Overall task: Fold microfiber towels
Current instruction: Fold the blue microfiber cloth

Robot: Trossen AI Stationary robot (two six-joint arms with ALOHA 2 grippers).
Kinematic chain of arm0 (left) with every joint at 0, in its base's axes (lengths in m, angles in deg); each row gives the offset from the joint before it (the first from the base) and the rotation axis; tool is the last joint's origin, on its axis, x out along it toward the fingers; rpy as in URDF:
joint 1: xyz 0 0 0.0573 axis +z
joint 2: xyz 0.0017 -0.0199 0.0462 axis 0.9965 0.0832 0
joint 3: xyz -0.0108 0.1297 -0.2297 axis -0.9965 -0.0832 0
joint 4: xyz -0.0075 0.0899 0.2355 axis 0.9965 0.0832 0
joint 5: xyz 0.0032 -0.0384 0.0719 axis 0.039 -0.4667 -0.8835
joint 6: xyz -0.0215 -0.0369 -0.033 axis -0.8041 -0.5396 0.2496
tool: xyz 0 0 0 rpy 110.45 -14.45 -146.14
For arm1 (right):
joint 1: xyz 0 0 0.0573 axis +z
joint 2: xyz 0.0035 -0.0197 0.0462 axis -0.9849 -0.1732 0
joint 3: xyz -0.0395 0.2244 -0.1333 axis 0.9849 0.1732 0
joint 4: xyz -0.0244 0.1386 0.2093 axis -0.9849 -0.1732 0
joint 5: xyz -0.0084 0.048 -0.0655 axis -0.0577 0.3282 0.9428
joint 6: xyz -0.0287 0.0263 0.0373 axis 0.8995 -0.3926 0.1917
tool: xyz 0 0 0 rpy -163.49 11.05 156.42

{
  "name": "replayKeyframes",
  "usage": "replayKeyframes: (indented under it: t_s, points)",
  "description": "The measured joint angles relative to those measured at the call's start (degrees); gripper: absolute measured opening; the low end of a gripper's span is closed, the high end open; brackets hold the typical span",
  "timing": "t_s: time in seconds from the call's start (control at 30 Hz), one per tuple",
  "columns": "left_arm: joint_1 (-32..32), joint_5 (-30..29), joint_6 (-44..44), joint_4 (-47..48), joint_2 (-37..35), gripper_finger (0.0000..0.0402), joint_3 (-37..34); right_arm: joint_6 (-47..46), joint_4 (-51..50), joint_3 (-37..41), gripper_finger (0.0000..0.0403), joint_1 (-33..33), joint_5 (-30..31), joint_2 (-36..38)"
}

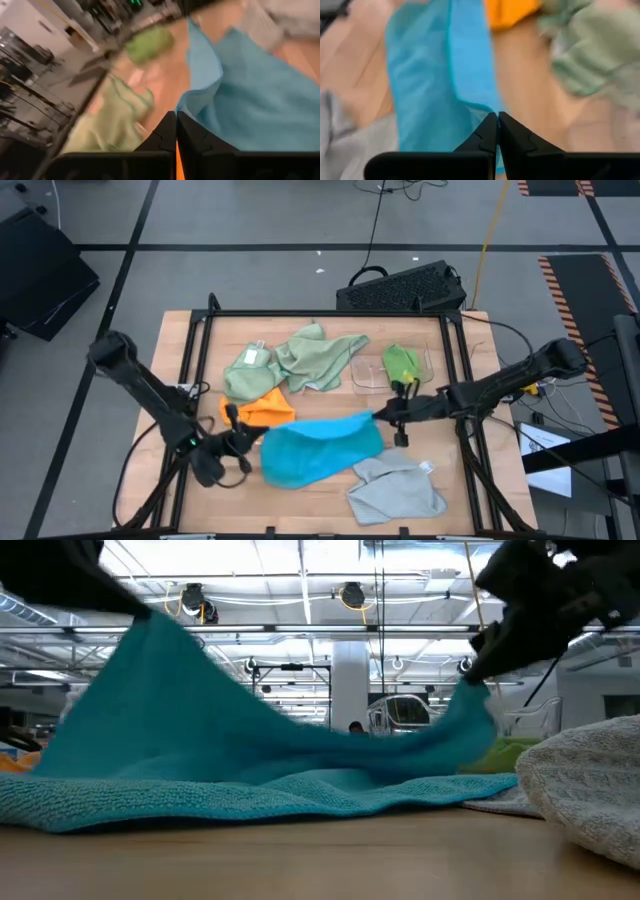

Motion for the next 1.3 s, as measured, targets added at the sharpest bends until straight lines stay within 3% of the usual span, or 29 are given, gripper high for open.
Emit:
replayKeyframes:
  t_s: [0.1, 0.2, 0.33, 0.4, 0.57, 0.77, 0.83, 0.93, 1.0, 1.1, 1.17, 1.3]
  points:
    - [0.21, 1.53, 1.86, -0.48, -5.24, 0.0005, 0.0, 1.14, -1.18, -0.02, 0.0006, -0.4, 0.2, 3.74]
    - [-0.16, 7.42, -0.61, -0.33, -7.05, 0.0004, 0.0, -0.1, -4.32, -0.02, 0.0006, 0.07, 0.01, 6.02]
    - [-0.34, 18.7, -8.08, -0.94, -4.68, 0.0005, 0.0, -2.89, -8.6, -0.01, 0.0006, 1.85, -2.68, 5.78]
    - [-0.37, 20.21, -9.61, -1.47, -1.92, 0.0004, 0.0, -3.1, -8.73, 0.0, 0.0006, 2.84, -2.94, 4.9]
    - [0.07, 11.91, -5.47, -1.72, 1.4, 0.0005, 0.0, 0.69, -6.09, 0.0, 0.0006, 2.38, 5.7, 4.74]
    - [4.74, -9.34, 6.54, -0.36, -4.61, 0.0004, 0.02, 12.83, 2.99, 0.0, 0.0006, -2.42, 16.57, 7.52]
    - [6.88, -9.31, 6.97, 2.02, -6.84, 0.0005, 0.0, 13.28, 4.17, -0.02, 0.0006, -3.72, 16.22, 8.27]
    - [8.66, -2.28, 3.45, 3.93, -9.0, 0.0003, 0.0, 10.66, 2.91, -0.02, 0.0006, -4.12, 12.16, 8.44]
    - [8.62, 5.65, 1.57, 2.02, -9.03, 0.0004, 0.0, 8.16, 1.26, 0.0, 0.0006, -3.45, 8.59, 8.42]
    - [6.67, 22.18, 4.74, -7.91, -8.8, 0.0004, -0.02, 5.67, 1.57, 0.0, 0.0006, -1.05, 3.45, 8.29]
    - [4.74, 29.96, 8.76, -17.55, -8.18, 0.0003, -0.02, 4.97, 3.94, -0.12, 0.0006, 1.38, 2.5, 8.29]
    - [-0.46, 31.71, 19.42, -34.57, -8.16, 0.0003, 0.0, 3.49, 0.97, -4.79, 0.0003, 6.83, 7.48, 7.89]
